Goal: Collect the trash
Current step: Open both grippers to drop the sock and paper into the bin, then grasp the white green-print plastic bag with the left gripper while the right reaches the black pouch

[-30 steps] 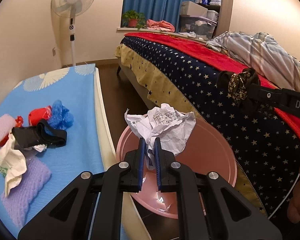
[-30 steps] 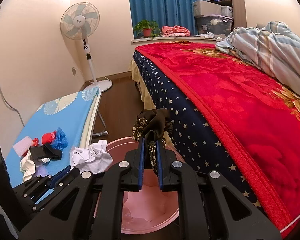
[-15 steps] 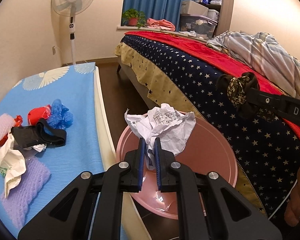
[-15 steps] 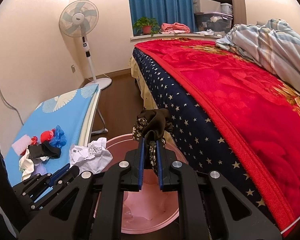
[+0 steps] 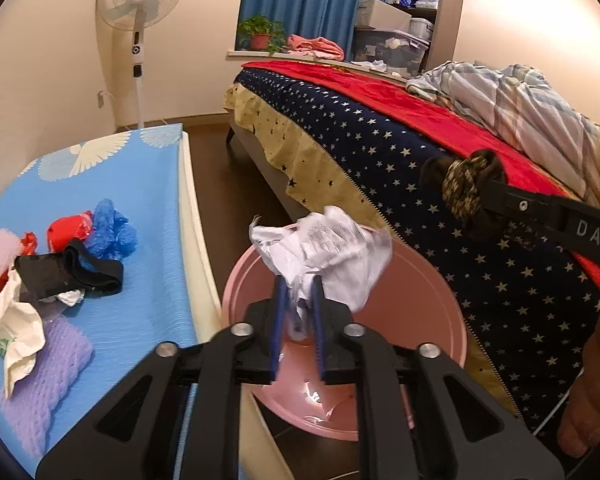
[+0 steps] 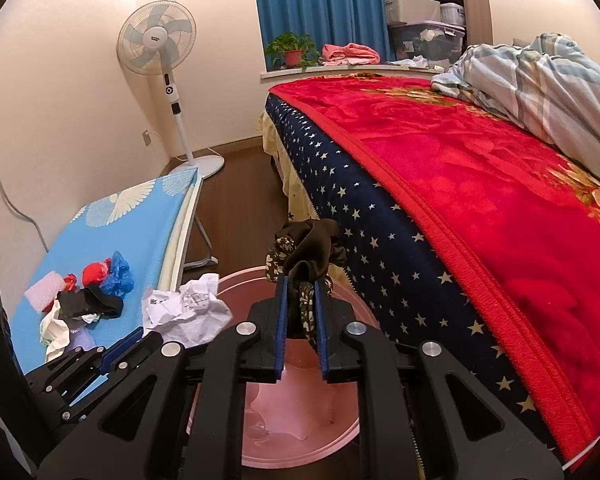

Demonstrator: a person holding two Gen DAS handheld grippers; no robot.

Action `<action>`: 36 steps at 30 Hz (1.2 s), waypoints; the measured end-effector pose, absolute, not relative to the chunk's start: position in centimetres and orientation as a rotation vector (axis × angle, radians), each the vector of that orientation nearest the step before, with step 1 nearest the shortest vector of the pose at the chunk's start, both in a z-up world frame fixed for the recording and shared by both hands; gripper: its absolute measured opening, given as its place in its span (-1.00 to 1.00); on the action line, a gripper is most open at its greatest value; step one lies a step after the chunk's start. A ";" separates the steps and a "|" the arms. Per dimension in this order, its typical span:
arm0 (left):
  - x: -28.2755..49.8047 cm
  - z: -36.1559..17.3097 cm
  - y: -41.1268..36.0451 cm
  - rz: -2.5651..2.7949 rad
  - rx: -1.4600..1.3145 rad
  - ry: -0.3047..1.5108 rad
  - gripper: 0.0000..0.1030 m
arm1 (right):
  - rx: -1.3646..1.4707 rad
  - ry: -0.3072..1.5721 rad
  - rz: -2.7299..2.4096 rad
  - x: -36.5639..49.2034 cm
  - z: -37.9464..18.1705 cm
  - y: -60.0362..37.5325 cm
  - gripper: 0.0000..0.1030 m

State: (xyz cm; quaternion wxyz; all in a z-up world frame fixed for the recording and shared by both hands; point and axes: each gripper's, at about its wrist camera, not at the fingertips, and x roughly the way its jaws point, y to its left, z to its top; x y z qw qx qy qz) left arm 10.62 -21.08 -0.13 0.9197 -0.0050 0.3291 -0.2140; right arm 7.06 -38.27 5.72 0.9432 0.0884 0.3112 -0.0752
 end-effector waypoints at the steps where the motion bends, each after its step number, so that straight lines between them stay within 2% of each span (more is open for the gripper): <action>1: 10.6 -0.1 -21.1 -0.447 -0.011 0.679 -0.28 | 0.181 0.635 -0.156 7.1 5.7 -38.3 -0.47; 2: 10.5 -0.1 -21.0 -0.449 -0.009 0.676 -0.17 | 0.182 0.633 -0.157 7.0 5.7 -38.3 -0.30; 4: 10.0 0.2 -20.6 -0.450 0.001 0.662 -0.17 | 0.178 0.624 -0.159 6.9 5.8 -38.2 -0.24; 11: 8.1 1.9 -15.3 -0.408 -0.048 0.620 -0.18 | 0.148 0.587 -0.121 6.1 6.6 -36.6 -0.24; 16: 6.7 3.5 -8.1 -0.330 -0.073 0.566 -0.21 | 0.171 0.553 -0.041 5.7 7.4 -34.7 -0.24; 19: 6.6 3.5 -4.3 -0.291 -0.066 0.563 -0.30 | 0.172 0.545 0.008 6.0 7.4 -33.0 -0.23; 27: 8.4 -0.1 4.0 -0.168 -0.185 0.602 -0.38 | 0.192 0.589 0.156 8.9 5.0 -26.6 -0.37; 36: 11.1 -2.6 6.2 -0.118 -0.282 0.637 -0.37 | 0.200 0.636 0.242 14.1 2.2 -20.8 -0.37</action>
